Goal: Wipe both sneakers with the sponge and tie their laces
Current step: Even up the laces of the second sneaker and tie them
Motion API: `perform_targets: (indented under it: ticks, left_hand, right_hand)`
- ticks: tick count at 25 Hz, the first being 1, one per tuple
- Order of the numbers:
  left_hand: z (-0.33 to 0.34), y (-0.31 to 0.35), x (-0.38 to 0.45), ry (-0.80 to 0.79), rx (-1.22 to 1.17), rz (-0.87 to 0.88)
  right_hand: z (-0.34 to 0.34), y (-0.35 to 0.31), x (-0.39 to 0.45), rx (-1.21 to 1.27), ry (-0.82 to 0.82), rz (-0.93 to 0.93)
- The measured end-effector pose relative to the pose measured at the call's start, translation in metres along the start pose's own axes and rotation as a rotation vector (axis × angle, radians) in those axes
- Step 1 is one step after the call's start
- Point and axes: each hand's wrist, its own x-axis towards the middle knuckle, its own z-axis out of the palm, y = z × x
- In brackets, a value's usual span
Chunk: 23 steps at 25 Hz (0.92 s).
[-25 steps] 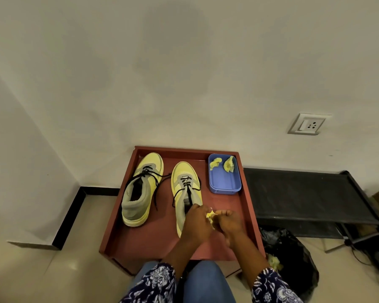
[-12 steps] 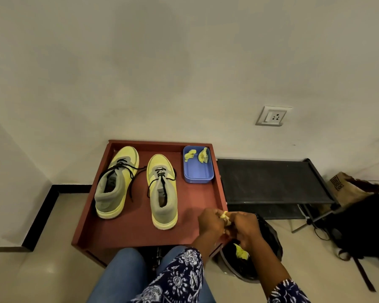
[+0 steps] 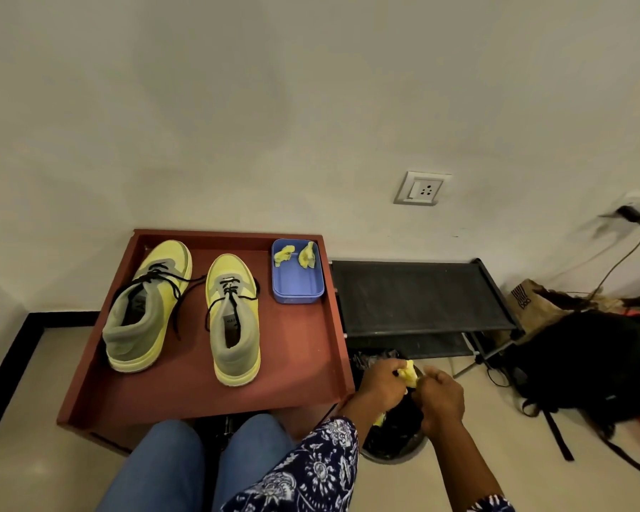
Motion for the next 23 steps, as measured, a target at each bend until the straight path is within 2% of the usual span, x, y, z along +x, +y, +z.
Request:
perform_targets:
  ticks: [2,6,12,17,23]
  left_hand:
    - [-0.004,-0.007,0.004,-0.017,-0.01,-0.001]
    - [-0.03,-0.028,0.006,0.067,-0.041,0.006]
    - [-0.09,-0.05,-0.002,0.259,-0.041,0.057]
    - [-0.153,-0.058,-0.019,0.559,0.104,0.208]
    - [-0.216,-0.076,-0.029,0.883,0.085,0.27]
  right_hand:
    - [-0.007,0.001,-0.001,-0.015,0.051,-0.026]
    - [0.002,0.014,0.004,-0.065,0.065,-0.017]
    - [0.059,0.026,-0.018,-0.082,-0.131,-0.039]
    - [0.121,0.026,-0.053,-0.21,-0.321,-0.118]
    - [0.177,0.005,-0.085,-0.323,-0.503,-0.283]
